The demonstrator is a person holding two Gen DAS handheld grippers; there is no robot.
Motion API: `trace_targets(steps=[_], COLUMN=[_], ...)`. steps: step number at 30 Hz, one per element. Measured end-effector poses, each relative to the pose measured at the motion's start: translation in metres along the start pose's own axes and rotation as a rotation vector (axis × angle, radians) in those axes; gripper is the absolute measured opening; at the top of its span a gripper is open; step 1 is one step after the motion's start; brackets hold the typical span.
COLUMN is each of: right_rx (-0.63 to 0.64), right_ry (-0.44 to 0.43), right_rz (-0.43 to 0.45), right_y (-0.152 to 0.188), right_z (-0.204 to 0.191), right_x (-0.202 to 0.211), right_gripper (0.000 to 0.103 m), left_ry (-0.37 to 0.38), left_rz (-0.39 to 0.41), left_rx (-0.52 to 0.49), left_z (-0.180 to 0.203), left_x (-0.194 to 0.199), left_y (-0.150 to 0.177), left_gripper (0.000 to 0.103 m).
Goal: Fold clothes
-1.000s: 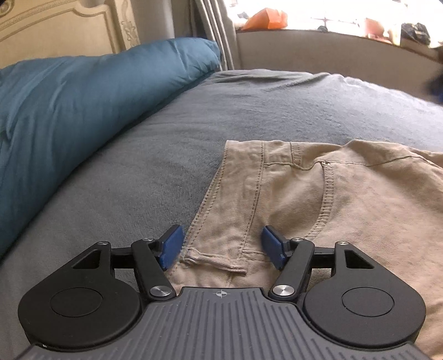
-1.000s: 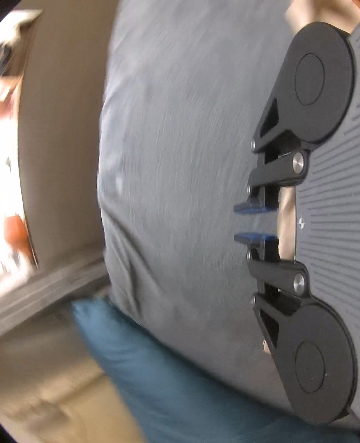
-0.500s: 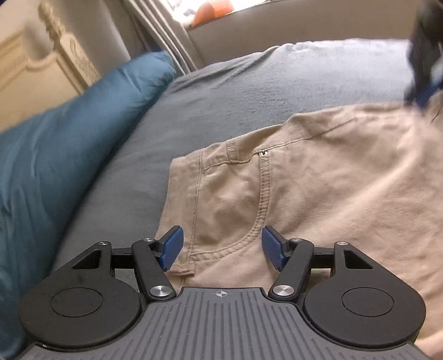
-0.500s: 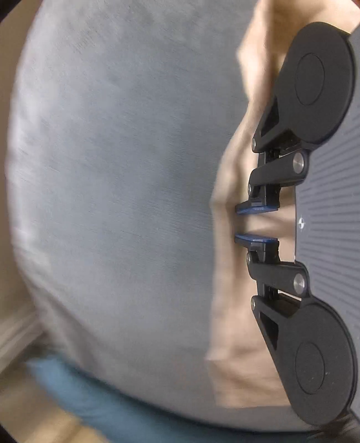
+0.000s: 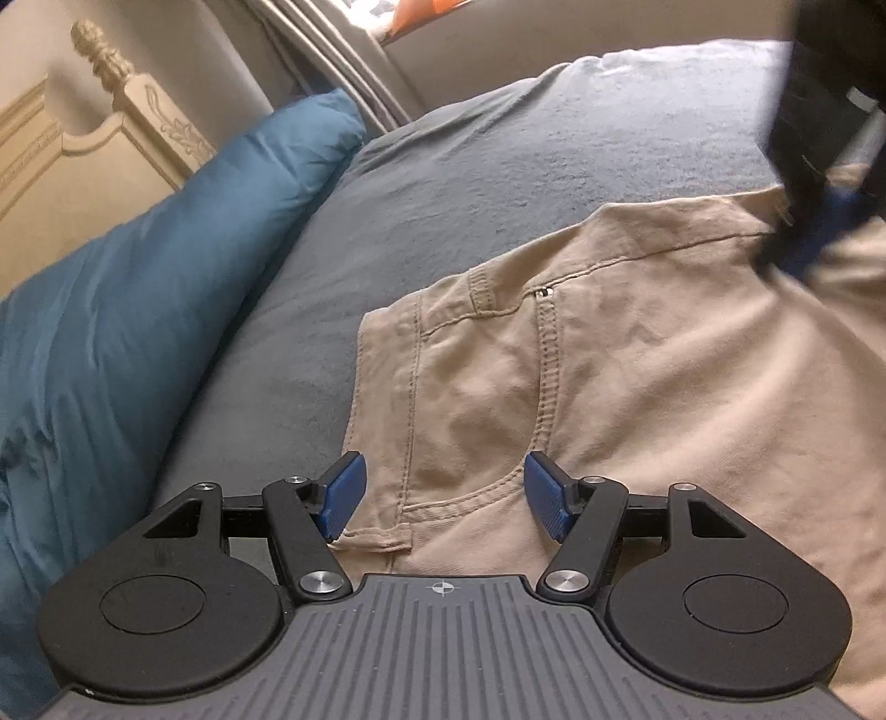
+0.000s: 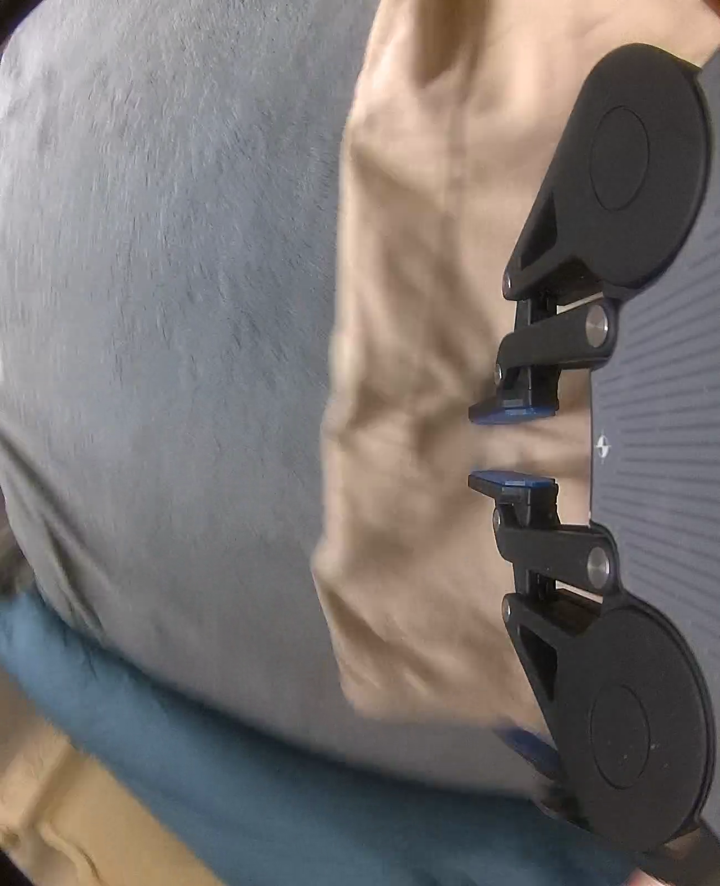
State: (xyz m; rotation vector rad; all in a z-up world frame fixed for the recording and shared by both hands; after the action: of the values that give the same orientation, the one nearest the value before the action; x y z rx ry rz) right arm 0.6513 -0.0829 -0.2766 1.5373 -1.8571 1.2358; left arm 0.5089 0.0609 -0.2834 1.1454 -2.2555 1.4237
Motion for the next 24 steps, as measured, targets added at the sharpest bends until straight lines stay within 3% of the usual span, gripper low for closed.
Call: trace_targets(steps=[2, 4, 7, 9, 10, 11, 17, 20, 24], right_rx=[-0.229, -0.353, -0.448, -0.437, -0.405, -0.365, -0.251, -0.235, -0.328], right_ry=[0.005, 0.060, -0.045, -0.114, -0.109, -0.080, 0.173, 0.338, 0.511], right_rz=[0.167, 0.294, 0.327, 0.349, 0.370, 0.388, 0.502, 0.537, 0.555], right_y=[-0.018, -0.024, -0.007, 0.015, 0.027, 0.040, 0.098, 0.099, 0.101], right_z=[0.020, 0.038, 0.050, 0.058, 0.065, 0.073, 0.152, 0.203, 0.270], right_x=[0.012, 0.043, 0.095, 0.144, 0.170, 0.195, 0.335, 0.367, 0.389], right_gripper=[0.015, 0.018, 0.023, 0.031, 0.035, 0.041, 0.045, 0.060, 0.061], left_ry=[-0.004, -0.005, 0.002, 0.015, 0.026, 0.034, 0.104, 0.119, 0.098], left_rz=[-0.007, -0.018, -0.025, -0.021, -0.016, -0.007, 0.026, 0.005, -0.012], left_rx=[-0.015, -0.016, 0.009, 0.023, 0.022, 0.018, -0.034, -0.073, -0.104], left_z=[0.000, -0.001, -0.003, -0.001, 0.003, 0.007, 0.044, 0.065, 0.072], left_x=[0.000, 0.001, 0.006, 0.011, 0.013, 0.015, 0.020, 0.021, 0.018], left_y=[-0.004, -0.008, -0.016, -0.023, -0.028, -0.033, -0.055, -0.053, -0.048], left_gripper=[0.064, 0.064, 0.064, 0.064, 0.064, 0.064, 0.064, 0.064, 0.064])
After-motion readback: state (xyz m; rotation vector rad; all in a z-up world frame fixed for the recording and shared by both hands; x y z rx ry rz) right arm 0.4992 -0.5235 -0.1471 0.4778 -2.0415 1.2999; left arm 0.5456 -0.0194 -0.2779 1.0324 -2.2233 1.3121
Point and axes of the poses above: each gripper's, at about its wrist camera, not at the fingertips, and x roughly against the way its jaws point, z to its right, y to its underside, the point moved 6 cm from there along -x, roughly the way its jaws point, and after that the axes turned 10 degrees about z, right-handed, at the moved point
